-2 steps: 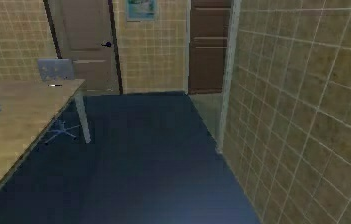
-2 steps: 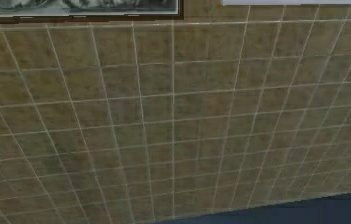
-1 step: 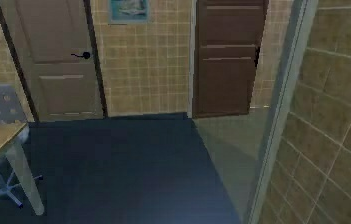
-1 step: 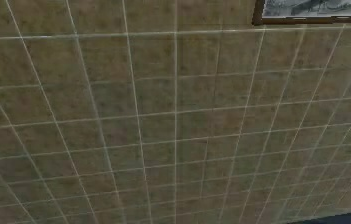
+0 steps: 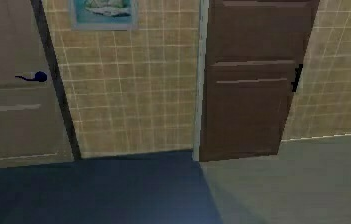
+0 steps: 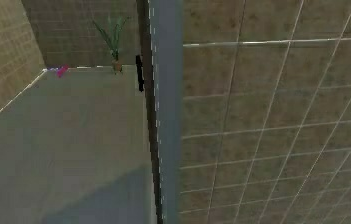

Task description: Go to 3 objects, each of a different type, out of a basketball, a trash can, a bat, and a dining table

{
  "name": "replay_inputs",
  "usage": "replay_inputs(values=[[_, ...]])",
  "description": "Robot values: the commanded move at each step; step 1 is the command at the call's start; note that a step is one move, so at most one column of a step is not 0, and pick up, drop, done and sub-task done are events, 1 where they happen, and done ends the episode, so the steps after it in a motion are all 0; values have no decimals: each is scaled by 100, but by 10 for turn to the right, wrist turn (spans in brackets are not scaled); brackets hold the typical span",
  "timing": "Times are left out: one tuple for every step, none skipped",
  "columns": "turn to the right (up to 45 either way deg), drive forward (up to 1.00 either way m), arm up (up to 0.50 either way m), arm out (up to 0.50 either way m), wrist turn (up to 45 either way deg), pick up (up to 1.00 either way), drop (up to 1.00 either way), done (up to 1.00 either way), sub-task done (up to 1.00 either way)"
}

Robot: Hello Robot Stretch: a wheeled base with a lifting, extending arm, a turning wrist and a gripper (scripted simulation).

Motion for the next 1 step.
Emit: replay_inputs(values=[[450,0,0,0,0,0,0,0,0]])
